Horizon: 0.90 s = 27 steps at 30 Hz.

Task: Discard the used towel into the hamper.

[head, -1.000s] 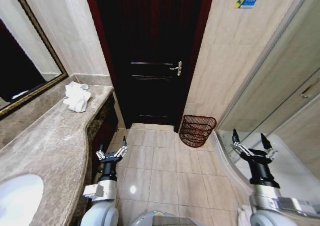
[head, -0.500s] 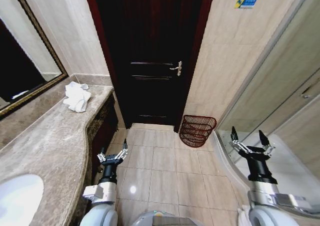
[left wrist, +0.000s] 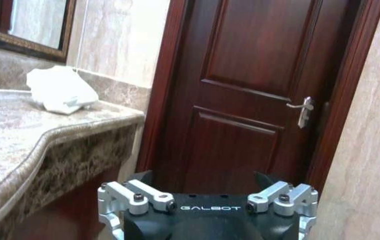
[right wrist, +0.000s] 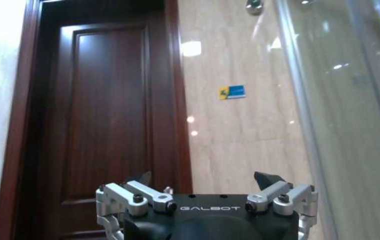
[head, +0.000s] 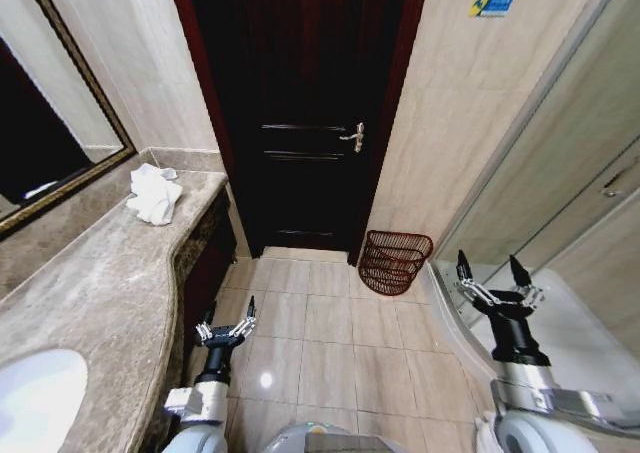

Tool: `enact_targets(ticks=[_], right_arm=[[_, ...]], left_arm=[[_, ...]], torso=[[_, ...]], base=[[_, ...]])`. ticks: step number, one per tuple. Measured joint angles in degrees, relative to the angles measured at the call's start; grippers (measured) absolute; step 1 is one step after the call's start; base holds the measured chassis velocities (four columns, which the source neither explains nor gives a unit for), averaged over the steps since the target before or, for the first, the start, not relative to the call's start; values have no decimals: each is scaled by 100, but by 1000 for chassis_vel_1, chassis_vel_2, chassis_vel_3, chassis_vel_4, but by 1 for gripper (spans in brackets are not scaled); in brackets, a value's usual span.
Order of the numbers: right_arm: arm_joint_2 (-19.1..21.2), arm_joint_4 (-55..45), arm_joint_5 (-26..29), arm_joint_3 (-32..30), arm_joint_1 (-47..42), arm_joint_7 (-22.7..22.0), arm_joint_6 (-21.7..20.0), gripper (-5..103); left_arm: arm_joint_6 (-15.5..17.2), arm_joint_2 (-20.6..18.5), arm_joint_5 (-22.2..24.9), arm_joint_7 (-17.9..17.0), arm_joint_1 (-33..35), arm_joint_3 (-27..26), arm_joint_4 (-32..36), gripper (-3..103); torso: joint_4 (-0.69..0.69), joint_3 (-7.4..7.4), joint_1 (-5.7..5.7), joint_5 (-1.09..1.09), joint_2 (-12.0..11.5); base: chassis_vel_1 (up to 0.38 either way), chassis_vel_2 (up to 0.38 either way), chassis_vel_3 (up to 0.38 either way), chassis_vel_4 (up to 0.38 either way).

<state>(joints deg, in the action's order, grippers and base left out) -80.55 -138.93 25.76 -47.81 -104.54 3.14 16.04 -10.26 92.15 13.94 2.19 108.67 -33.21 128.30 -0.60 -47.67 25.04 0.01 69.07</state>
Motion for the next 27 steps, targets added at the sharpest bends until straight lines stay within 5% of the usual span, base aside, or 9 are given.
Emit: enact_targets(ticks=[16, 21, 27], right_arm=[[-345, 104, 157, -125, -98, -136, 753, 100], [-362, 220, -33, -217, -137, -100, 942, 100], [-355, 432, -28, -174, -283, -77, 966, 100]], left_arm=[[13, -1, 60, -327, 10, 15, 248, 98], [362, -1, 28, -622, 56, 183, 489, 98], [156, -1, -628, -703, 33, 67, 333, 100]], torso=[[-1, 0, 0, -1, 0], [0, 0, 0, -1, 0], [0, 0, 0, 0, 0]], base=[[0, 0, 0, 0], [0, 0, 0, 0], [0, 0, 0, 0]])
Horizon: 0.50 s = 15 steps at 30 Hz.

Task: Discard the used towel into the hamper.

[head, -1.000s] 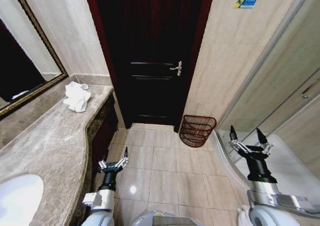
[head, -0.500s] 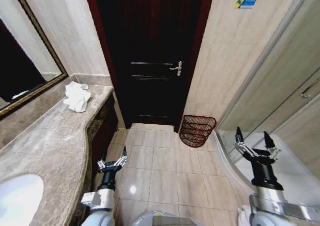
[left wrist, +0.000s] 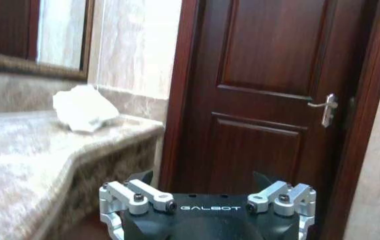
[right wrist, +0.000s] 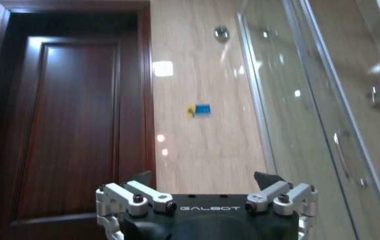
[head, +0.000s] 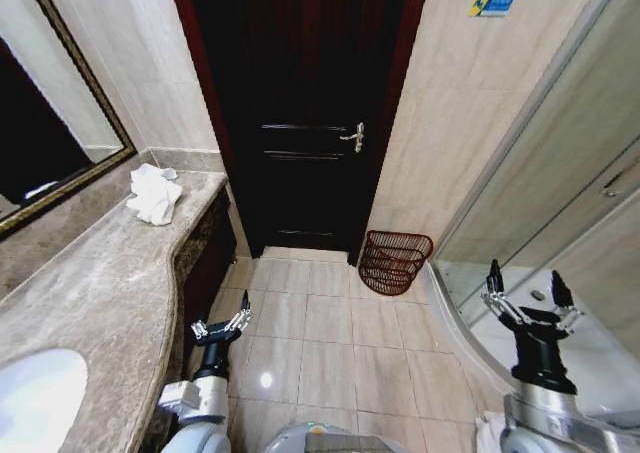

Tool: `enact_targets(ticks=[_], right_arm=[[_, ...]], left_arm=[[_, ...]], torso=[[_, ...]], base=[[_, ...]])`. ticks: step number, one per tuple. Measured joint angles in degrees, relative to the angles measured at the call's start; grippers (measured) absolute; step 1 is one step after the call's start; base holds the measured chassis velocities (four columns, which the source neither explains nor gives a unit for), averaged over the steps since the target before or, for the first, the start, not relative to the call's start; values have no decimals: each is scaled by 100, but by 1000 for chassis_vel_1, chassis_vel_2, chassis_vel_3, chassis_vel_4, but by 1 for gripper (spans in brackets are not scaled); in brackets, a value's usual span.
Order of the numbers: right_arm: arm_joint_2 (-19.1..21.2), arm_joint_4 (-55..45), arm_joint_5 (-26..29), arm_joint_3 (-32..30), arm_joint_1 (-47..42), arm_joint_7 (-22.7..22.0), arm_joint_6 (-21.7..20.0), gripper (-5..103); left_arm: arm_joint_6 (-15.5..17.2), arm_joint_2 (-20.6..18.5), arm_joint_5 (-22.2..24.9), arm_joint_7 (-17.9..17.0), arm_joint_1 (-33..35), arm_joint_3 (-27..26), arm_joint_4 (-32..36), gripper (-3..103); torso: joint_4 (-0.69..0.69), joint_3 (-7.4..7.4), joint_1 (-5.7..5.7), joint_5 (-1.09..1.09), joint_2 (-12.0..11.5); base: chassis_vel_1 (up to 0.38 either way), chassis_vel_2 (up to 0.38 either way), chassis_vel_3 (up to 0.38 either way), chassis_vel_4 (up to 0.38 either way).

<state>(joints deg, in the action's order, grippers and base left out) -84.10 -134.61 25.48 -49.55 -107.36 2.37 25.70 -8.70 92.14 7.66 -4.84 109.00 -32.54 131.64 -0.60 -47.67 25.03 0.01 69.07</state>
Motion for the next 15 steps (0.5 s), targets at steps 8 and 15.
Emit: enact_targets(ticks=[8, 15], right_arm=[[49, -93, 131, -33, -32, 96, -395, 100], [95, -217, 131, -123, -123, 191, -343, 100]], left_arm=[[-579, 0, -697, -65, 18, -72, -7, 98], [-297, 0, -551, -191, -163, 217, 156, 96]], torso=[[-1, 0, 0, -1, 0], [0, 0, 0, -1, 0]], base=[[0, 0, 0, 0], [0, 0, 0, 0]])
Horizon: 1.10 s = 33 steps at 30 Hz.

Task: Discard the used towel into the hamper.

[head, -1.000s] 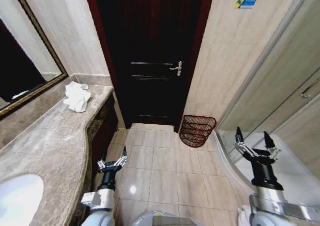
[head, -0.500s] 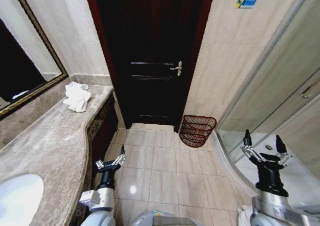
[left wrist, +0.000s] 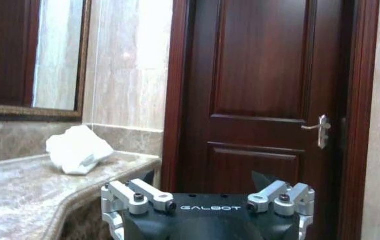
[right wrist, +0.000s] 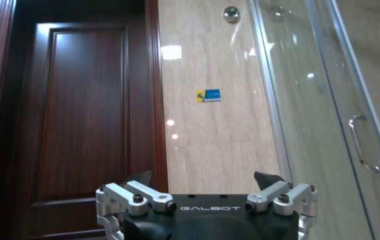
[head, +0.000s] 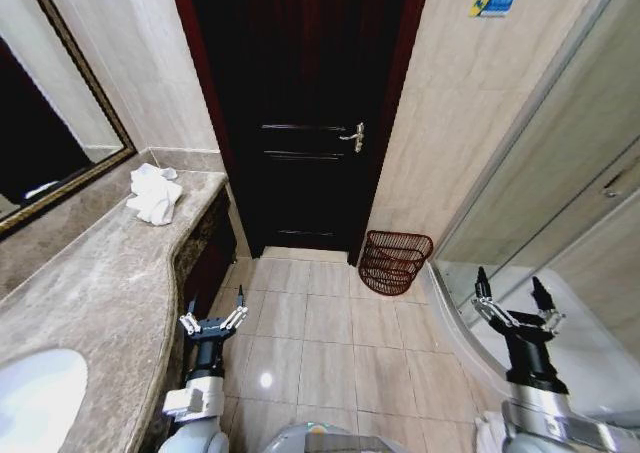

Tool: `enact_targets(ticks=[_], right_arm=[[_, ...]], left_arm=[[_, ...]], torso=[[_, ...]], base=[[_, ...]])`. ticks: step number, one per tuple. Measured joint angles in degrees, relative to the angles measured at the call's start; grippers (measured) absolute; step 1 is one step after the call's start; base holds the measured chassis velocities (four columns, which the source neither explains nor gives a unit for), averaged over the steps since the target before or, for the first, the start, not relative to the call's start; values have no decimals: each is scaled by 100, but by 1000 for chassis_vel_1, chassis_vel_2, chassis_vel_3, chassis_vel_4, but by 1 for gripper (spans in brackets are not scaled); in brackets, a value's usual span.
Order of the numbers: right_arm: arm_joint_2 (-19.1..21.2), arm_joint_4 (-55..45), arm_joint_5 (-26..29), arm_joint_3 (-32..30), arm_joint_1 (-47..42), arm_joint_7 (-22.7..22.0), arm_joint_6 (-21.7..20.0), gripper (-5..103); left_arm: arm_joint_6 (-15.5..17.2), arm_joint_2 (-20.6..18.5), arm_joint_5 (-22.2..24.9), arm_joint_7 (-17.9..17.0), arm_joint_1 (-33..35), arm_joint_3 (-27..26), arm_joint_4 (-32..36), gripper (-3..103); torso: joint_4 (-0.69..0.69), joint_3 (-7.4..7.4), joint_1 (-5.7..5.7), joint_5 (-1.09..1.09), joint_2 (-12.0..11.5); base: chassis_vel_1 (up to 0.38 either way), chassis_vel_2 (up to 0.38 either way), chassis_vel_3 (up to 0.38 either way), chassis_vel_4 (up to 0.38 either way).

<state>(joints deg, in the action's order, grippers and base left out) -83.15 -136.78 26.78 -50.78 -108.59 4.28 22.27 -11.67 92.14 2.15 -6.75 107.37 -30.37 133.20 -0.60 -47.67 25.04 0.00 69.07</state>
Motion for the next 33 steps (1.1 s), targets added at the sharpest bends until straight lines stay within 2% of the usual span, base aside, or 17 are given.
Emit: enact_targets(ticks=[2, 3, 6, 7, 8, 9, 13, 15, 18, 21, 33], right_arm=[[-5, -25, -2, -3, -1, 1, -5, 100], [-10, -86, 0, -2, -9, -2, -82, 100], [-18, -164, 13, 6, -20, -9, -226, 100], [-35, -208, 12, 19, -21, -11, -321, 100], [-35, -208, 12, 19, -21, -11, -321, 100], [-82, -261, -12, 78, 7, -12, -443, 100], [-158, -288, -141, 198, 124, -16, -619, 100], [-183, -286, -210, 248, 195, -19, -684, 100], [-184, -266, -278, 283, 282, -25, -798, 100], [-171, -280, -271, 281, 295, -35, -857, 100], [-117, -372, -274, 321, 419, -53, -1018, 100]], left_arm=[[82, 0, 20, -59, -11, 29, 54, 96], [265, -8, 40, -260, -3, 64, 244, 101], [495, -83, 161, -475, 67, 66, 554, 98], [611, -141, 261, -586, 75, 22, 714, 95], [611, -141, 261, -586, 75, 22, 714, 95], [815, -205, 434, -701, 29, -59, 915, 98], [1085, -213, 615, -733, -127, -104, 996, 98], [1070, -208, 591, -686, -212, -107, 887, 98], [828, -233, 405, -432, -346, -85, 522, 99], [761, -243, 357, -327, -442, -82, 374, 99], [840, -163, 550, -237, -655, 12, 183, 99]], torso=[[0, 0, 0, 0, 0], [0, 0, 0, 1, 0], [-1, 0, 0, -1, 0], [0, 0, 0, -1, 0], [0, 0, 0, -1, 0], [0, 0, 0, 0, 0], [0, 0, 0, 1, 0], [0, 0, 0, -1, 0], [-1, 0, 0, 0, 0], [0, 0, -1, 1, 0], [0, -1, 1, 0, 0]], base=[[0, 0, 0, 0], [0, 0, 0, 0], [0, 0, 0, 0], [0, 0, 0, 0], [0, 0, 0, 0], [0, 0, 0, 0], [0, 0, 0, 0], [0, 0, 0, 0], [0, 0, 0, 0], [-37, 24, 26, -38], [-90, 90, 94, -96]])
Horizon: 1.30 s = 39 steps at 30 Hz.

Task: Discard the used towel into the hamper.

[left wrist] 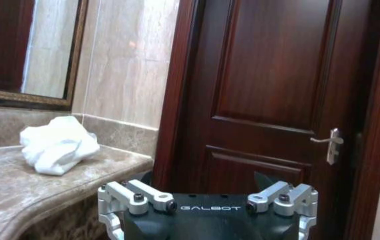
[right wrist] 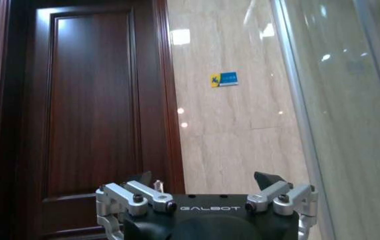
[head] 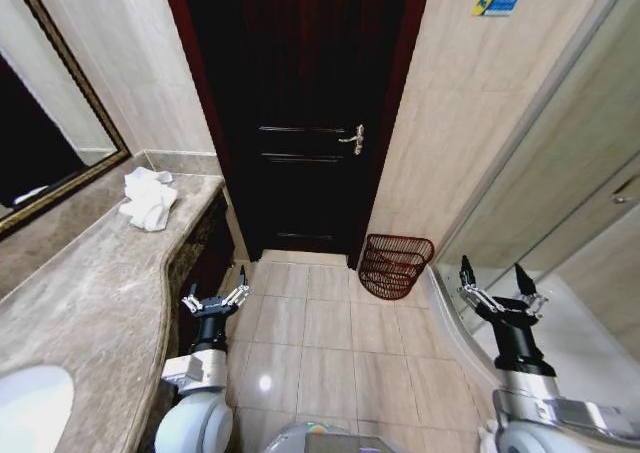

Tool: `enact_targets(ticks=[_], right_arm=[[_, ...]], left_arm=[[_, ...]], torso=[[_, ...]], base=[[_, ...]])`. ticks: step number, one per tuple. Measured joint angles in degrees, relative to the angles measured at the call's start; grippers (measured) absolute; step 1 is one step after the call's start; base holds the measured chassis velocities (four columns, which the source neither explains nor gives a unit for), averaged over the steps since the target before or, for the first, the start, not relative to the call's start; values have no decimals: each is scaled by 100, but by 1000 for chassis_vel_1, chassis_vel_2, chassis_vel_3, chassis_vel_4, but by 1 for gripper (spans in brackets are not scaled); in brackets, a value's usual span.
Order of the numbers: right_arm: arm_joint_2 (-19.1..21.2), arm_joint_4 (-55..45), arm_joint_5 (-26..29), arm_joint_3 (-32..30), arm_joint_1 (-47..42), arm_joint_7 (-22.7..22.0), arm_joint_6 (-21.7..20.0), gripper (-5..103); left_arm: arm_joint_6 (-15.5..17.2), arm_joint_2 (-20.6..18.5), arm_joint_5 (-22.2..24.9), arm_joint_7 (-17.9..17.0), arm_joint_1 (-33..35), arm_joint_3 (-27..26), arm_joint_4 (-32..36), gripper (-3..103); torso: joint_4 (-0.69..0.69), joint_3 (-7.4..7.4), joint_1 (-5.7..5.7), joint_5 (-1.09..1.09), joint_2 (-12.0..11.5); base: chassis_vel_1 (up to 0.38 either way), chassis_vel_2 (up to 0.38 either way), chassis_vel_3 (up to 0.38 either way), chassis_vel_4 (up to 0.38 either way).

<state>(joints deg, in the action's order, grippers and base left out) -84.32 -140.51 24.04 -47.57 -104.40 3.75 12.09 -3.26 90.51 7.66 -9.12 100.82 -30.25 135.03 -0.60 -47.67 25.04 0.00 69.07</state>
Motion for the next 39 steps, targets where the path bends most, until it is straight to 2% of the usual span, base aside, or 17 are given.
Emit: enact_targets(ticks=[11, 23, 24, 26, 29, 30, 38, 39], right_arm=[[54, 34, 162, 5, 109, 1, -27, 100], [83, 25, 167, 78, 231, 54, -88, 100], [83, 22, 173, 81, 233, 74, -80, 100], [67, 14, 170, 100, 228, 128, -17, 100], [56, 13, 168, 112, 220, 190, 32, 100], [43, 18, 168, 116, 207, 266, 77, 100], [38, 110, 201, 94, 169, 399, 201, 100], [48, 119, 218, 88, 173, 399, 202, 100]], left_arm=[[70, 60, 26, -65, 41, -76, 85, 99], [75, 79, 28, -177, 100, -167, 162, 99], [76, 68, 41, -179, 102, -176, 162, 99], [67, 63, 72, -173, 103, -192, 173, 99], [43, 63, 83, -154, 95, -194, 173, 99], [34, 63, 88, -147, 90, -194, 174, 99], [73, 77, 98, -211, 90, -193, 230, 96], [93, 85, 96, -229, 91, -205, 249, 98]], torso=[[0, 1, -2, 0, 0], [0, 0, 0, -2, 0], [2, 0, 1, 4, 0], [0, 0, 0, -3, 0], [-1, -1, 4, 4, -1], [0, -1, 4, 0, -1], [2, 1, -3, 2, -1], [1, 2, -6, 0, 1]], base=[[-124, 129, 138, -127], [-233, 225, 227, -225], [-267, 235, 275, -266], [-253, 262, 258, -282], [-242, 234, 244, -246], [-199, 166, 149, -164], [-53, 78, 6, -21], [86, -33, -67, 40]])
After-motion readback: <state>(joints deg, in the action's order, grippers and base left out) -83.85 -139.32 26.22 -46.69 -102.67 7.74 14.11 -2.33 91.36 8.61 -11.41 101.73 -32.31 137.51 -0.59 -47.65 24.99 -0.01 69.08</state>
